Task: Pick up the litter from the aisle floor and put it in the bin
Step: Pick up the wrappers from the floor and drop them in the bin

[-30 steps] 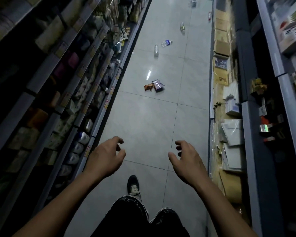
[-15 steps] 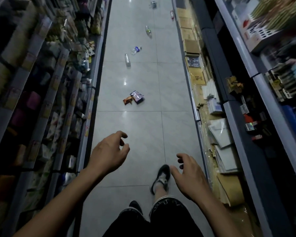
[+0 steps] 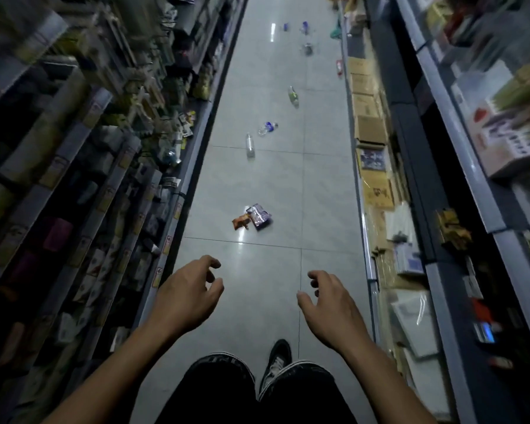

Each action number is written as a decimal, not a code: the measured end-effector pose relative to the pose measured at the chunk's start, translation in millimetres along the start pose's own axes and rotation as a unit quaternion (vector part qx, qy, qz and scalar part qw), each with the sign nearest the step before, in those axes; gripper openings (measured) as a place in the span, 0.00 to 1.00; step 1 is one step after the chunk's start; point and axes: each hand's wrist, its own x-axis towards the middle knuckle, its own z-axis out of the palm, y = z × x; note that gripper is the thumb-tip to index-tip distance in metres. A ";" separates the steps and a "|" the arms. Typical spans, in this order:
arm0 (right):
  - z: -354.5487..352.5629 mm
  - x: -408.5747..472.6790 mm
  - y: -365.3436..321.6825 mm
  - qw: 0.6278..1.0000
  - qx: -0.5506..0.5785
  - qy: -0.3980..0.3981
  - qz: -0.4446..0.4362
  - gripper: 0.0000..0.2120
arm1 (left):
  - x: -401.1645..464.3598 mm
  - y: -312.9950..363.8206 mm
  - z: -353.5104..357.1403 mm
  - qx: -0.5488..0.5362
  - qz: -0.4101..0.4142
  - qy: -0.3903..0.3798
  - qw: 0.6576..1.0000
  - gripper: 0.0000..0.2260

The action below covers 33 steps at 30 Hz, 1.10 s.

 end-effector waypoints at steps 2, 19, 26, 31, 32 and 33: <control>-7.7 32.5 -14.9 1.000 -0.007 -0.010 -0.022 0.25 | 15.3 -2.5 -7.6 -0.006 -0.023 0.009 1.000 0.14; -23.7 271.5 -137.8 0.995 -0.060 -0.040 -0.070 0.23 | 226.6 -57.8 -78.5 -0.024 -0.078 0.023 0.996 0.15; -34.1 332.3 -162.1 0.998 -0.062 -0.020 -0.016 0.23 | 335.8 -57.9 -112.8 -0.013 -0.023 -0.010 1.000 0.15; -47.1 364.2 -162.3 0.999 -0.047 -0.010 0.022 0.23 | 400.5 -36.4 -119.9 0.001 0.003 -0.037 0.999 0.15; -49.9 371.7 -160.9 0.999 -0.044 -0.010 0.027 0.23 | 412.5 -30.7 -120.3 0.004 0.008 -0.041 0.999 0.15; -52.5 379.9 -159.3 0.999 -0.041 -0.013 0.031 0.23 | 424.9 -24.9 -120.4 0.006 0.012 -0.045 0.999 0.15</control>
